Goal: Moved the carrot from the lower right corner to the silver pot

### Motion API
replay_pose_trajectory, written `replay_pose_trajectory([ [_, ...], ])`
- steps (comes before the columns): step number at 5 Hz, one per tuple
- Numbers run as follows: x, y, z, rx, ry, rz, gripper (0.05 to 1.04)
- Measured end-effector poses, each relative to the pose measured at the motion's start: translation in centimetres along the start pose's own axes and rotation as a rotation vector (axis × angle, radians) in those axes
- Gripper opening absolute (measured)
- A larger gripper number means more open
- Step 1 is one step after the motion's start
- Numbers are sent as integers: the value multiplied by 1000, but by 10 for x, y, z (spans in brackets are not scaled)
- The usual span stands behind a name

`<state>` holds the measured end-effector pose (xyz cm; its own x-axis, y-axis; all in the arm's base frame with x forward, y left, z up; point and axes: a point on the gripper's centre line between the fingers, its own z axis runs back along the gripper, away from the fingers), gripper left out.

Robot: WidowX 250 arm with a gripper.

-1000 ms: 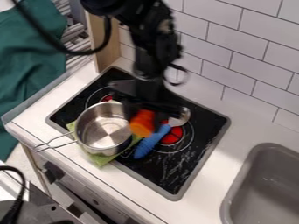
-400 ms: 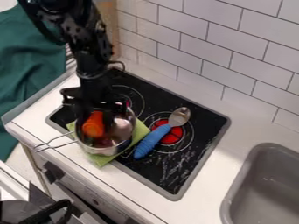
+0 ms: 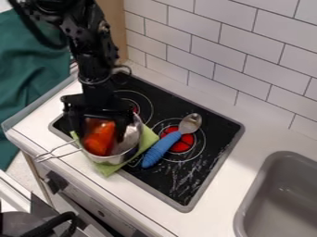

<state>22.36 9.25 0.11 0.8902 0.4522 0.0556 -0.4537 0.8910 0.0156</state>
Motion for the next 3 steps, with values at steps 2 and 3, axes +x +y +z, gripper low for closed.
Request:
replay_pose_trajectory([
  [2, -52, -59, 59, -81, -228, -201, 1005],
  [3, -65, -75, 57, -13, -184, -227, 1005],
])
